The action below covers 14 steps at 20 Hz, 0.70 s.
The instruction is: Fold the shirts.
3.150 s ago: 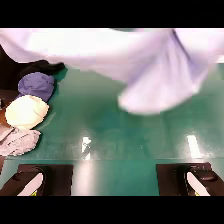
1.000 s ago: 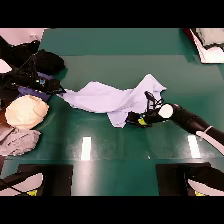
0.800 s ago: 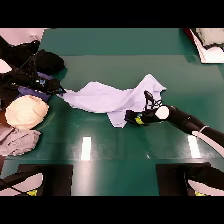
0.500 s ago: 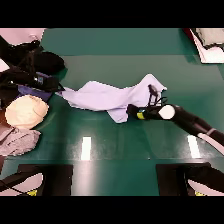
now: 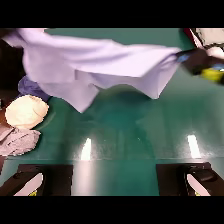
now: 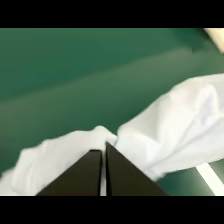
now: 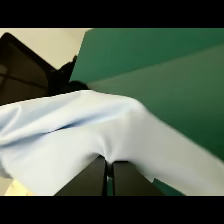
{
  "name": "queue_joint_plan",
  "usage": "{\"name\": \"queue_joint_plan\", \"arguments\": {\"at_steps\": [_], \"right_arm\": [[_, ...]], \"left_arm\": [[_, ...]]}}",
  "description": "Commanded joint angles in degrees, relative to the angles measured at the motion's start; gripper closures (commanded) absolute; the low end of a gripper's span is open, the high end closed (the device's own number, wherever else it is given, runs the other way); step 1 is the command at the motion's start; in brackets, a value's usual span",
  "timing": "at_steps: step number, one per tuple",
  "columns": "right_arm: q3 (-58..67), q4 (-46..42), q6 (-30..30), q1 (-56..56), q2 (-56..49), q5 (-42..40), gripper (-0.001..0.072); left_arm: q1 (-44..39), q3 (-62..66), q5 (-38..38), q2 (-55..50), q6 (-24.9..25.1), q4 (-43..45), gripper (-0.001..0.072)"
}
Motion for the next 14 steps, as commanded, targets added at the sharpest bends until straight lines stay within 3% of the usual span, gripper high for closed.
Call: {"name": "queue_joint_plan", "arguments": {"at_steps": [1,5,8,11,14], "right_arm": [[11.7,-4.7,-1.0,-11.5,6.2,15.3,0.0699],[21.7,-4.3,-1.1,-26.5,7.0,26.8,0.0699],[30.1,-3.7,-1.4,-34.7,1.7,38.9,0.0698],[33.3,1.6,-1.3,-35.2,-5.3,45.2,0.0699],[29.2,2.8,-1.3,-28.2,-11.8,46.9,0.0698]], "left_arm": [[0.0,10.3,0.0,4.3,-2.1,-0.8,0.0683],[0.0,13.9,-0.2,6.6,-2.0,-11.4,0.0684],[0.0,12.7,-3.3,6.1,-1.8,-8.7,0.0684],[0.0,3.5,-5.4,4.2,-2.1,-3.9,0.0684],[0.0,-7.3,-6.9,-0.4,-2.1,-3.9,0.0684]]}}
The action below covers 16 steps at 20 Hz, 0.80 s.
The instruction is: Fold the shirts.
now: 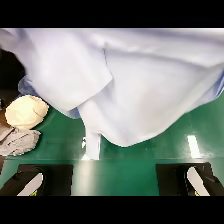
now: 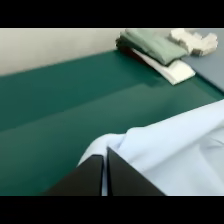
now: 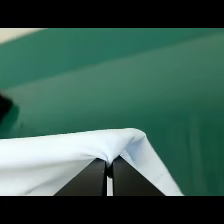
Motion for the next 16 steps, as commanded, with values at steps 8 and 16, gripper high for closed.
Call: {"name": "queue_joint_plan", "arguments": {"at_steps": [8,16], "right_arm": [[-18.6,-22.3,-0.8,28.9,-22.7,-20.9,0.0697],[-4.6,-22.7,2.0,26.2,-36.1,-29.3,0.0138]], "left_arm": [[0.1,-17.2,1.6,-26.2,0.0,0.6,0.0683],[1.0,-15.5,12.5,-33.2,2.8,0.5,0.0107]]}}
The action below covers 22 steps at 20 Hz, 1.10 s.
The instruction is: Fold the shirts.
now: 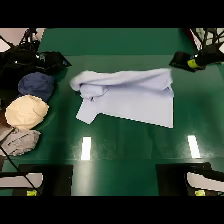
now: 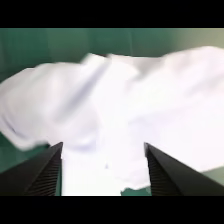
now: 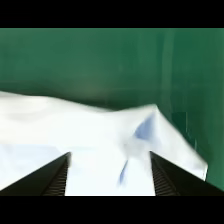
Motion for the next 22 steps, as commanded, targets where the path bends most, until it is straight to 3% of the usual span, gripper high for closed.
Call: {"name": "queue_joint_plan", "arguments": {"at_steps": [1,3,5,10,15,22], "right_arm": [[6.9,-0.7,0.5,-2.0,-3.5,0.2,0.0138],[8.4,-0.7,0.3,-2.8,-2.2,2.5,0.0138],[8.3,-0.9,-0.1,-2.8,-0.6,4.2,0.0138],[8.3,-0.8,-1.2,-1.6,0.7,9.0,0.0138],[8.3,-0.9,-1.9,1.4,0.7,12.5,0.0138],[8.3,-0.9,-2.3,2.2,0.7,13.9,0.0138]], "left_arm": [[0.6,0.9,-0.7,-1.4,2.8,3.3,0.0107],[0.6,-1.0,-6.7,-1.6,3.6,6.2,0.0106],[0.6,-6.5,-6.9,-1.6,5.7,4.6,0.0106],[-2.3,-21.2,2.1,-2.4,10.9,3.8,0.0107],[-5.5,-22.0,12.2,-5.9,10.6,0.3,0.0107],[-5.8,-22.0,17.6,-9.4,10.6,-5.9,0.0107]]}}
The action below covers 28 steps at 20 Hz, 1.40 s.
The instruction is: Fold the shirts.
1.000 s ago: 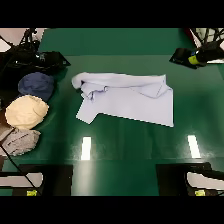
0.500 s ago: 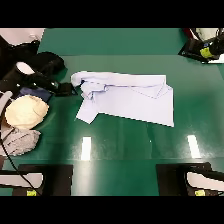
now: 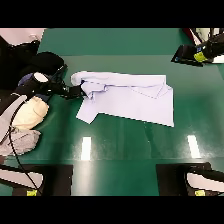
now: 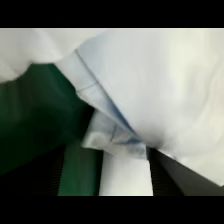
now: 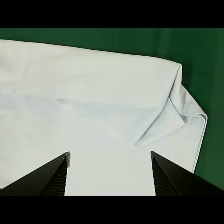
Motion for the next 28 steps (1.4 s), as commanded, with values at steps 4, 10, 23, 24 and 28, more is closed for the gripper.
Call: {"name": "queue_joint_plan", "arguments": {"at_steps": [4,10,23,24,28], "right_arm": [[0.1,0.0,-0.1,0.2,0.0,0.9,0.0138],[0.1,0.0,-0.1,0.2,0.1,1.4,0.0138],[-33.2,-5.7,-2.3,-3.3,16.9,8.4,0.0225],[-38.1,-4.3,-3.4,-5.7,18.3,7.6,0.0216],[-52.4,10.0,-12.0,-19.1,21.6,2.5,0.0150]], "left_arm": [[-0.2,-0.2,3.3,-1.1,0.1,-3.0,0.0114],[0.0,0.4,-0.7,-1.1,0.5,-2.8,0.0684],[0.3,11.0,-33.3,20.9,-1.2,15.5,0.0684],[0.3,11.0,-33.8,21.0,-2.2,16.6,0.0684],[0.3,11.0,-33.6,21.1,-4.7,17.6,0.0684]]}}
